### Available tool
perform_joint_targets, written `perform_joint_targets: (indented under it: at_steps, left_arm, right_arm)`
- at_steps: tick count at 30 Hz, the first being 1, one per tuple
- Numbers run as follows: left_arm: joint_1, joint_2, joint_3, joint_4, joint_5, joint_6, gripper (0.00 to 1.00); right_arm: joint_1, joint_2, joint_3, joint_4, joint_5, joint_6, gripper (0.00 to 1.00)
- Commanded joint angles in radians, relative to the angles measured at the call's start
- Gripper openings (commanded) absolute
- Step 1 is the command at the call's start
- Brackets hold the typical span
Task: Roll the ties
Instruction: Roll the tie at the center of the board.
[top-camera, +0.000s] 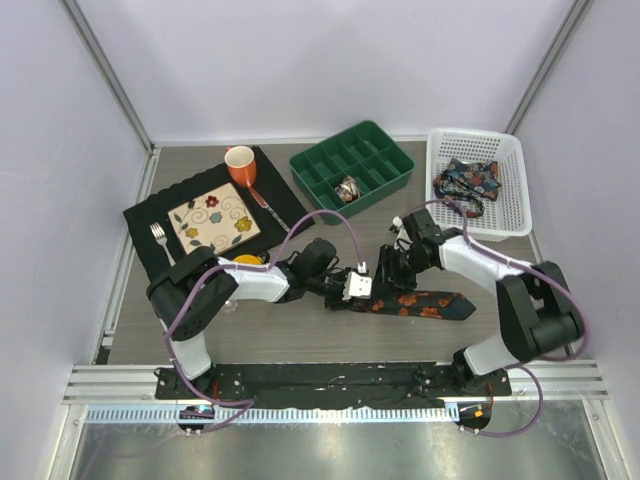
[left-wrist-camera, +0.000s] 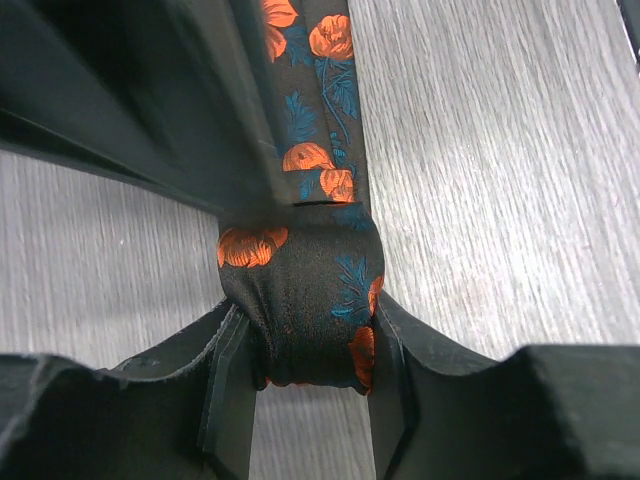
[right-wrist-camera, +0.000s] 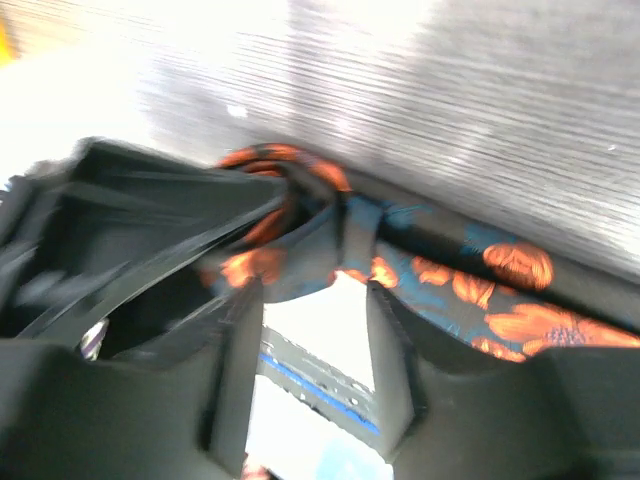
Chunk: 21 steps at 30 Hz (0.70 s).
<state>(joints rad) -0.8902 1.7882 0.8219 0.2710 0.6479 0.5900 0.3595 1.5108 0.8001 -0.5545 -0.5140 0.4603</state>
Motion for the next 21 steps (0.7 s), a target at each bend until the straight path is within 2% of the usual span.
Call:
perform_joint_targets:
  at_steps: [1, 8, 12, 14, 15, 17, 18, 19, 21]
  left_arm:
    - [-0.004, 0.000, -0.027, -0.092, -0.054, -0.117, 0.33]
    - [-0.006, 0.022, -0.003, -0.092, -0.070, -0.193, 0.35]
    - [-0.007, 0.020, 0.005, -0.105, -0.082, -0.194, 0.36]
    - [-0.009, 0.020, 0.008, -0.116, -0.091, -0.193, 0.37]
    - [-0.009, 0.019, 0.008, -0.119, -0.094, -0.194, 0.38]
    - [-0.009, 0.010, 0.006, -0.119, -0.102, -0.203, 0.46]
    - [-0.009, 0.007, 0.003, -0.118, -0.108, -0.208, 0.50]
    - [-0.006, -0.010, -0.006, -0.096, -0.119, -0.214, 0.59]
    - [-0.003, -0.030, -0.029, -0.038, -0.120, -0.240, 0.68]
  right_arm:
    - [0.001, -0.121, -0.005, 0.036, 0.004, 0.003, 0.53]
    - [0.074, -0.069, -0.012, 0.093, -0.020, 0.026, 0.56]
    - [0.088, -0.018, -0.021, 0.103, 0.020, 0.014, 0.51]
    - [0.088, 0.002, -0.022, 0.099, 0.047, 0.002, 0.36]
    - [0.088, 0.009, -0.024, 0.097, 0.061, -0.002, 0.20]
    - [0.087, 0.031, -0.030, 0.071, 0.092, -0.023, 0.01]
    - [0.087, 0.034, -0.036, 0.062, 0.106, -0.029, 0.01]
    - [0.085, 0.032, -0.053, 0.058, 0.115, -0.038, 0.01]
    - [0.078, 0.032, -0.076, 0.047, 0.159, -0.057, 0.01]
